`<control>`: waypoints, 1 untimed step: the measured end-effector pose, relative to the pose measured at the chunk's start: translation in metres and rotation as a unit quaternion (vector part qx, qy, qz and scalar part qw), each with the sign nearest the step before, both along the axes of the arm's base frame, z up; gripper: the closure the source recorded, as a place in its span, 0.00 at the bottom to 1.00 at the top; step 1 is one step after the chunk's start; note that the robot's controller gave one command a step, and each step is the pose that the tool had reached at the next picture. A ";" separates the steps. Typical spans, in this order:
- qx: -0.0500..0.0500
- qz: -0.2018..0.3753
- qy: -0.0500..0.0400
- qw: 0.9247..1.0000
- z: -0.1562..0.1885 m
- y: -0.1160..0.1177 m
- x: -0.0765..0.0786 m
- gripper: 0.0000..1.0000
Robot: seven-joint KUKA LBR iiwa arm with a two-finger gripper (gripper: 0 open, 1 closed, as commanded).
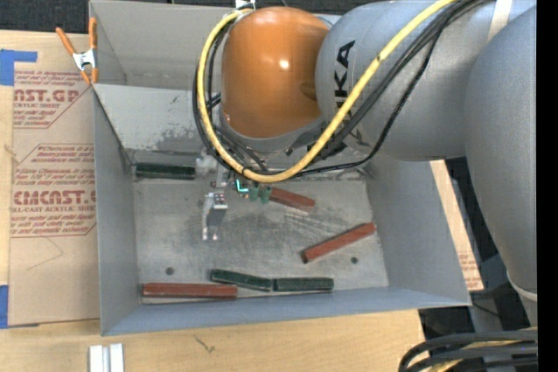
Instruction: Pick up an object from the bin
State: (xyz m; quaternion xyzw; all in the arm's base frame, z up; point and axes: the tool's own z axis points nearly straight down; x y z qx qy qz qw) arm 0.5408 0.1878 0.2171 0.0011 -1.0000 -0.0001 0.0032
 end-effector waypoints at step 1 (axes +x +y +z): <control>0.001 -0.001 -0.004 1.000 0.004 -0.001 0.002 0.00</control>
Offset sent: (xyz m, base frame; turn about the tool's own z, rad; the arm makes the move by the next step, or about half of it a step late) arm -0.0571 -0.0759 -0.0375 -0.1102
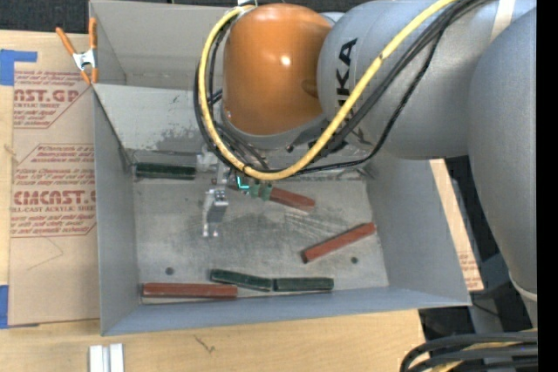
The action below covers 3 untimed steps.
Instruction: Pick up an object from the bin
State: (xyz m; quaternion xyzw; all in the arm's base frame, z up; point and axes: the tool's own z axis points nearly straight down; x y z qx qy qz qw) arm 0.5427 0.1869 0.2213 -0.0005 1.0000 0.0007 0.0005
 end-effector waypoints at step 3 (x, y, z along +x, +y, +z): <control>0.000 0.087 -0.005 0.996 -0.133 -0.073 -0.058 1.00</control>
Offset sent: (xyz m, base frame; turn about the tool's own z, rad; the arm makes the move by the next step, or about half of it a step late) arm -0.0574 -0.0028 -0.0963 -0.2880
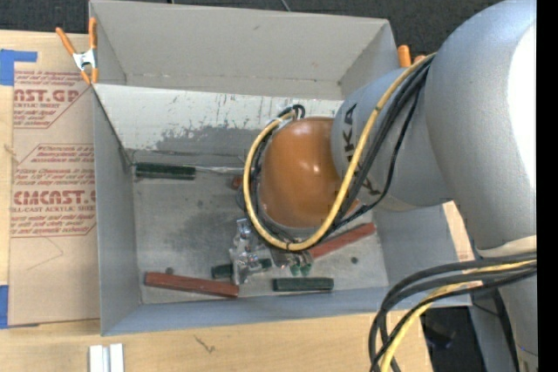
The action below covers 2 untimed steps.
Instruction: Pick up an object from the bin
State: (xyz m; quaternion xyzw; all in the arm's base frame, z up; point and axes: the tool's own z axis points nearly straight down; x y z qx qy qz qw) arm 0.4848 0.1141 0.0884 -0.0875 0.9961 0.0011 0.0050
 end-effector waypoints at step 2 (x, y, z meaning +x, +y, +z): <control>-0.002 -0.005 0.006 1.000 0.024 0.006 0.000 1.00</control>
Offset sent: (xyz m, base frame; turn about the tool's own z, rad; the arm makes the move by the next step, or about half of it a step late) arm 0.0025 0.0098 0.0417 0.0168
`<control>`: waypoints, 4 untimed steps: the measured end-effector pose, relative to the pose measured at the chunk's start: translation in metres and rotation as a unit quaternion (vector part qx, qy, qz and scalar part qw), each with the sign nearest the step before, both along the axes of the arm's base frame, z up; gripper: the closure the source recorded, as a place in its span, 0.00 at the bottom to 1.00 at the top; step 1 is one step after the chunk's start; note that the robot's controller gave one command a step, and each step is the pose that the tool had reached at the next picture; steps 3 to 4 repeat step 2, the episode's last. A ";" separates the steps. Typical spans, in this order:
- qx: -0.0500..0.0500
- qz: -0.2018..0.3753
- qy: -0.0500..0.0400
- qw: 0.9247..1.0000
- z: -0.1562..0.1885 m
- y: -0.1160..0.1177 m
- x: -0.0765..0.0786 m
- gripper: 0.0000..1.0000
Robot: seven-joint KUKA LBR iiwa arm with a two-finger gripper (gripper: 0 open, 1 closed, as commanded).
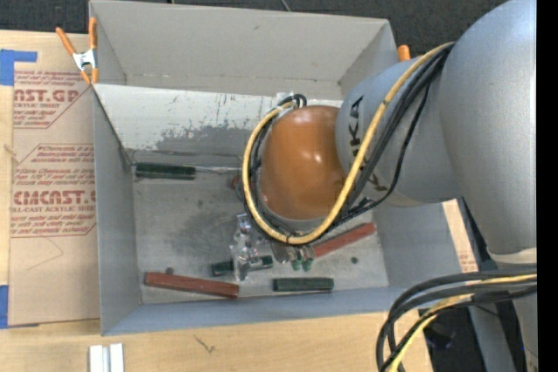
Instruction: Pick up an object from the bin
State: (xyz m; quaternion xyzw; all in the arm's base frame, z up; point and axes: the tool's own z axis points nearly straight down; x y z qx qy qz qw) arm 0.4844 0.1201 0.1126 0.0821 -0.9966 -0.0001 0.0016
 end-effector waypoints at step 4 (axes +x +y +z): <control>0.000 0.006 -0.002 1.000 0.119 -0.004 0.003 1.00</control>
Offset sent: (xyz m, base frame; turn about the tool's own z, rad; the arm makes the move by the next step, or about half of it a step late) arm 0.0024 -0.0047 0.1197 -0.0106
